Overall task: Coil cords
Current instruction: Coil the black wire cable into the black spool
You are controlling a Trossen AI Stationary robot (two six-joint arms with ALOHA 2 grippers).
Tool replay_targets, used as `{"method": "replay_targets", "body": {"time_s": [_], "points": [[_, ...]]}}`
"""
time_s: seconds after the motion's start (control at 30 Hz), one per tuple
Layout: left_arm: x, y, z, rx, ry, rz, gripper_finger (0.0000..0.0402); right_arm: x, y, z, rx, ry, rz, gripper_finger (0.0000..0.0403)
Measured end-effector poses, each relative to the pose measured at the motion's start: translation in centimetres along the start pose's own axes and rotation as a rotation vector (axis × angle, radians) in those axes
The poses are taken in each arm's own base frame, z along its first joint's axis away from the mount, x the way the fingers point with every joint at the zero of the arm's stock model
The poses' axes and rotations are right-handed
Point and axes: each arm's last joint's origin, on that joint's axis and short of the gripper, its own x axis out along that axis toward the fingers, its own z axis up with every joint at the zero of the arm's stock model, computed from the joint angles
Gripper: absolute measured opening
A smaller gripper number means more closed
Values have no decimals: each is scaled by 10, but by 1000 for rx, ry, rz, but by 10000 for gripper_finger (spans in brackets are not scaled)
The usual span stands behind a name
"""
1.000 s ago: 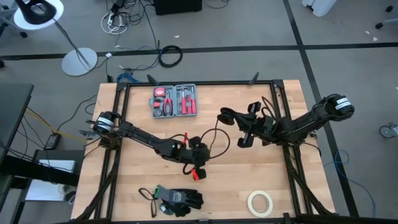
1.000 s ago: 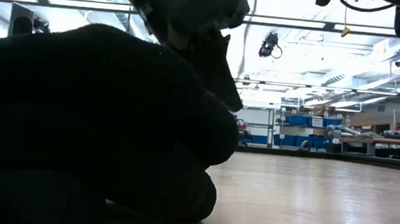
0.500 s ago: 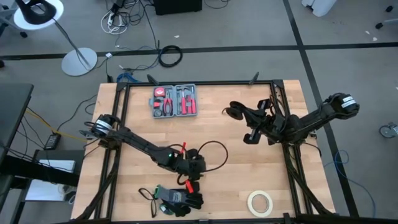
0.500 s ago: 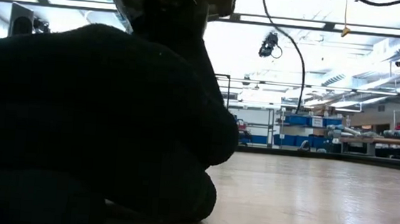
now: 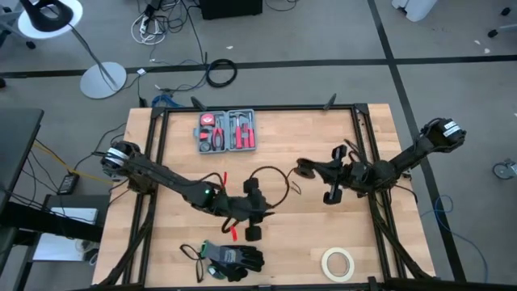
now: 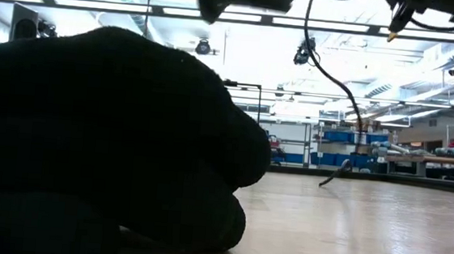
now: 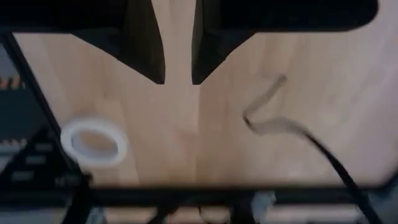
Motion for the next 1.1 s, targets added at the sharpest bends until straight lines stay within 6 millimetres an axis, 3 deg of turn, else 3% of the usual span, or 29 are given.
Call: {"method": "replay_targets", "body": {"time_s": [0.3, 0.7, 1.1], "points": [[9, 27, 12, -57, -68, 47, 83, -2, 9, -9, 26, 39, 62, 0], [11, 32, 21, -1, -132, 12, 83, -1, 16, -31, 62, 123, 78, 0], [15, 45, 20, -47, -105, 36, 92, 11, 27, -35, 48, 122, 87, 0]]}}
